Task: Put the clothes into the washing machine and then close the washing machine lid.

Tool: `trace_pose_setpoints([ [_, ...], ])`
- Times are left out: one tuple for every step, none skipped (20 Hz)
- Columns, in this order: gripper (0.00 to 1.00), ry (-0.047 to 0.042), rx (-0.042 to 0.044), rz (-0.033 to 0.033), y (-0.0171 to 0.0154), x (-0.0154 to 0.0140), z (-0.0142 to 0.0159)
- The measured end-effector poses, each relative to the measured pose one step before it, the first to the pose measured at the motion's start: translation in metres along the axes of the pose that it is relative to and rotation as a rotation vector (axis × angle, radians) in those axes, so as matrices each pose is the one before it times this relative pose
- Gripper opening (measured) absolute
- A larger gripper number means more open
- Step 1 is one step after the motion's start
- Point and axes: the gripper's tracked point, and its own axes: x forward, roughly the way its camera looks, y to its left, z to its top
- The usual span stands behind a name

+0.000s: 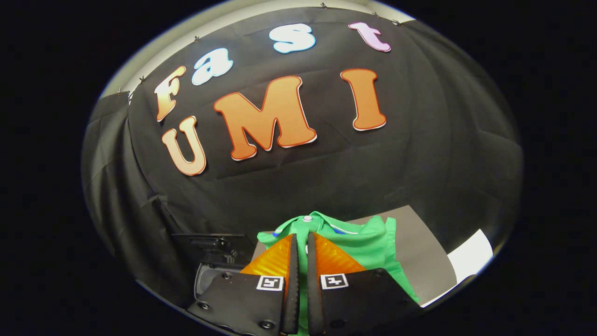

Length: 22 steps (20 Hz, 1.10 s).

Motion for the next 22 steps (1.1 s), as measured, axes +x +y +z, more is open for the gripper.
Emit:
trace_pose_setpoints([
  [0.16,-0.02272,-0.00044,-0.00066,0.00617,-0.00454,0.00726],
  [0.16,-0.00707,-0.00505,0.00089,0.00831,-0.00504,0.00228],
  [0.16,-0.00887,-0.00522,-0.00379,0.00758,-0.00547,0.0025],
  [0.16,-0.00876,-0.00669,-0.00218,0.00895,-0.00672,0.0025],
  [0.16,-0.00814,-0.00489,-0.00363,0.00929,-0.0051,0.00291],
  [0.15,-0.0092,0.00009,-0.00167,0.01054,-0.00488,0.00136],
  [0.16,-0.00926,-0.0024,0.00019,0.01041,-0.00328,0.00256],
  [0.16,-0.0096,-0.00346,-0.00485,0.00962,-0.00461,0.00147],
  [0.16,-0.01049,0.00014,0.00205,0.01081,-0.0033,0.00209],
  [0.16,-0.01217,-0.00017,0.00664,0.01177,-0.00168,0.00208],
  [0.16,-0.00456,-0.00558,0.00336,0.00969,-0.00085,-0.0009],
  [0.15,-0.00639,-0.00731,0.00099,0.00882,0.00114,0.00052],
  [0.15,-0.0015,0.00119,0.00851,0.00914,0.00072,0.00081],
  [0.15,-0.003,0.00809,0.01583,0.01164,-0.00133,0.00006],
  [0.16,-0.00837,0.00642,0.01135,0.01034,-0.00031,0.00108],
  [0.16,-0.00281,0.00127,0.01932,0.01095,-0.00118,0.00194],
  [0.16,-0.0052,-0.00358,0.01419,0.01215,0.0021,0.00024],
  [0.16,0.00255,-0.00449,0.0098,0.00894,0.00042,-0.00136],
  [0.16,0.00258,-0.00209,0.01291,0.00969,0.00218,-0.0025],
  [0.15,-0.00141,0.00315,0.01303,0.0102,0.00277,-0.0008],
  [0.15,0.00336,0.00133,0.0142,0.01026,0.00171,-0.00261],
  [0.15,-0.00195,-0.00342,0.01642,0.00937,0.00337,-0.00141],
])
